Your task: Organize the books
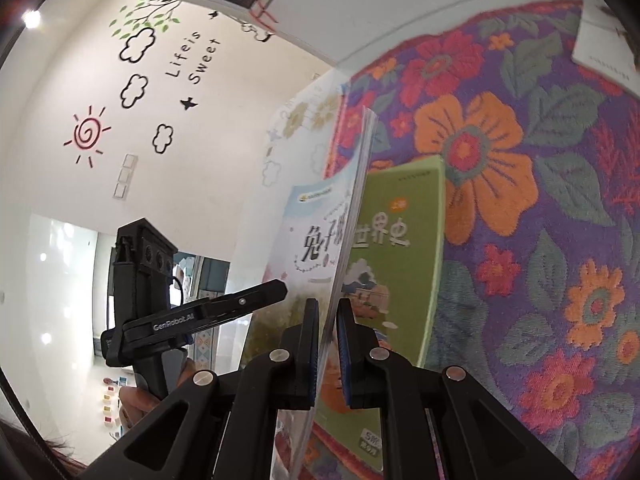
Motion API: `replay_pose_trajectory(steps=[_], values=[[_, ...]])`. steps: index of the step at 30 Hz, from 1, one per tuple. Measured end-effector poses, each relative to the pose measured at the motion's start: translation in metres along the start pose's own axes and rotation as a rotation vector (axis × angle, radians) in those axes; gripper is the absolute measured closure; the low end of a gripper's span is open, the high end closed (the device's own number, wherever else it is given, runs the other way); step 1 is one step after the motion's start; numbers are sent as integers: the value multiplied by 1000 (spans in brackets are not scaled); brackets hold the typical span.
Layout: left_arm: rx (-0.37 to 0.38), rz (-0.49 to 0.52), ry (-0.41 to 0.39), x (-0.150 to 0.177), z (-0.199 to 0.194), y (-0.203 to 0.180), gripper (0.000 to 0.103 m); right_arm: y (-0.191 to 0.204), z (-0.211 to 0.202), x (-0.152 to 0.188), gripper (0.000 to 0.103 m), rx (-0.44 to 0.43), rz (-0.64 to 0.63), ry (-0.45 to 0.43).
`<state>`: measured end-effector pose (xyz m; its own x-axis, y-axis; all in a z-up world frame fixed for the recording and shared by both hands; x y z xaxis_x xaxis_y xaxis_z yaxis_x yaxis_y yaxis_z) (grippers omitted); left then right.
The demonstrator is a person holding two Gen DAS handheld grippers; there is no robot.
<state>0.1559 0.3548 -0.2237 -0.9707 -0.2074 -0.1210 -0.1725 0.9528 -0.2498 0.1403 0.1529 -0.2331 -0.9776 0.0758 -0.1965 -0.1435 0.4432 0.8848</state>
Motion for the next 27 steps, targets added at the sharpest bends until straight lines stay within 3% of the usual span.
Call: replay_pose_trajectory(steps=[18,27], values=[[-51,32,6,3,3,-2,55,-22,14,11,94,74,49,39],[-177,97,-7,2,8,-8,54,-28,16,13,92,91,58,38]])
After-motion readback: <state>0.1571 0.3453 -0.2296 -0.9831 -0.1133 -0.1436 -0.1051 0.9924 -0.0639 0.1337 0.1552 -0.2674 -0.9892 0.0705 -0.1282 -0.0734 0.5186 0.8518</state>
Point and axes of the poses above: each gripper's, at about its wrist camera, not at the fingertips, and z roughly the way its jaws point, y to its left, x to its underside, the point moved 5 cm from there along z, roughly the way its jaws point, and after that the axes turned 10 degrees about -x, right-handed, at the moved point
